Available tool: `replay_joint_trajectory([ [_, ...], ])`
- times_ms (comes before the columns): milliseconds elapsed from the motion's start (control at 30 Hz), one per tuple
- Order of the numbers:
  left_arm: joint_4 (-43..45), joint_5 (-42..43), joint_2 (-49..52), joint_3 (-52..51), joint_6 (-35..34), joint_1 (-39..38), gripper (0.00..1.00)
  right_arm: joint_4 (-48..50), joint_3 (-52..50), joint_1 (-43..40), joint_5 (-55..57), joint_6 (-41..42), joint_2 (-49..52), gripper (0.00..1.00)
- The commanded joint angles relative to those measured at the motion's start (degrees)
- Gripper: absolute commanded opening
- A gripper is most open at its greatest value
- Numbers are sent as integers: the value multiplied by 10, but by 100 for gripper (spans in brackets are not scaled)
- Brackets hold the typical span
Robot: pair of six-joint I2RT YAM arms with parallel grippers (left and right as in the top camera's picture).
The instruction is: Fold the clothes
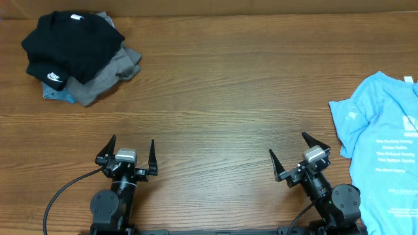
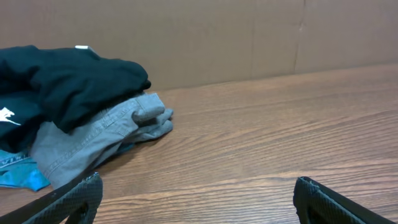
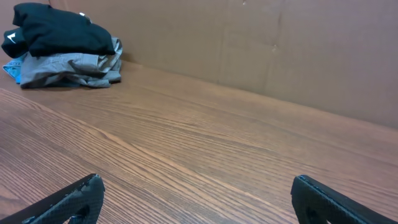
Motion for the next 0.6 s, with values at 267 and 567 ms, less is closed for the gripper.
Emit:
replay_joint_trajectory([
  [267, 14, 9, -6, -4, 37, 6, 100, 3, 0, 3, -75, 4, -5, 100],
  [567, 20, 136, -5, -3, -55, 6, 100, 17, 0, 3, -106, 30, -5, 100],
])
